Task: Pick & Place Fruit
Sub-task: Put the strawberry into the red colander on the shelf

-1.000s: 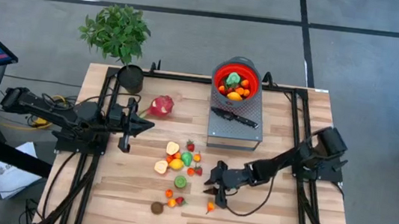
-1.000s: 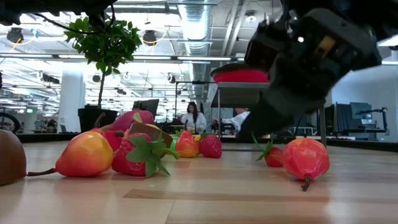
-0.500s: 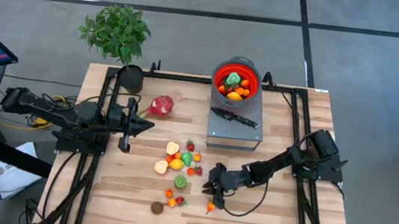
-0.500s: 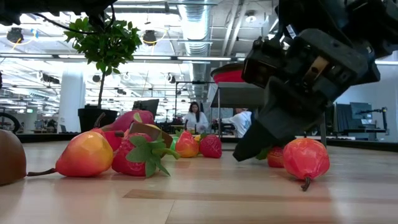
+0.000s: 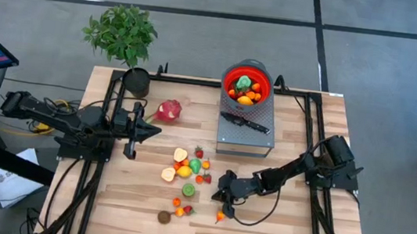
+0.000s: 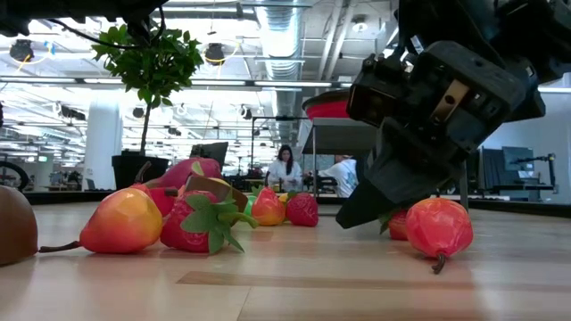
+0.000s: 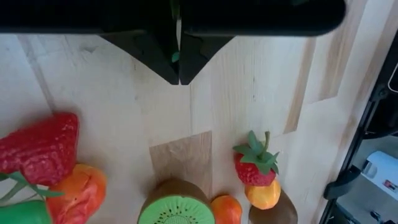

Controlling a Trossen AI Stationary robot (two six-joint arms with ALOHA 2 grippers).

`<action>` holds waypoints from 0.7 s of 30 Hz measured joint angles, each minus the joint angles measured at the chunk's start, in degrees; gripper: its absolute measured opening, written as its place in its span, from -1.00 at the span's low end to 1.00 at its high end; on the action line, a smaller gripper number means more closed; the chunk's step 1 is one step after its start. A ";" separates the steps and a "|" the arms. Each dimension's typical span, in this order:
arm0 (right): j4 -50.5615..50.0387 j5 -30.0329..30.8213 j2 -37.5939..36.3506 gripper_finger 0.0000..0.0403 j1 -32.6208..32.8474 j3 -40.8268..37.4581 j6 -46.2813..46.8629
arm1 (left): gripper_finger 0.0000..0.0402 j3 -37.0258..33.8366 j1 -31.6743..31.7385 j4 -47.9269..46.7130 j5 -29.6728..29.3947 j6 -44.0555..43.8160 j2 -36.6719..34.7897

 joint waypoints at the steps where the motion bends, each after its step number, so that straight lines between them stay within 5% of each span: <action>1: 0.00 0.00 0.00 -0.99 0.00 0.00 0.03 | -0.99 0.00 0.00 0.00 0.00 0.07 -0.01; 21: 3.06 0.02 -3.43 -1.00 -0.01 0.08 1.88 | -0.99 0.00 0.00 0.00 0.02 0.00 -0.02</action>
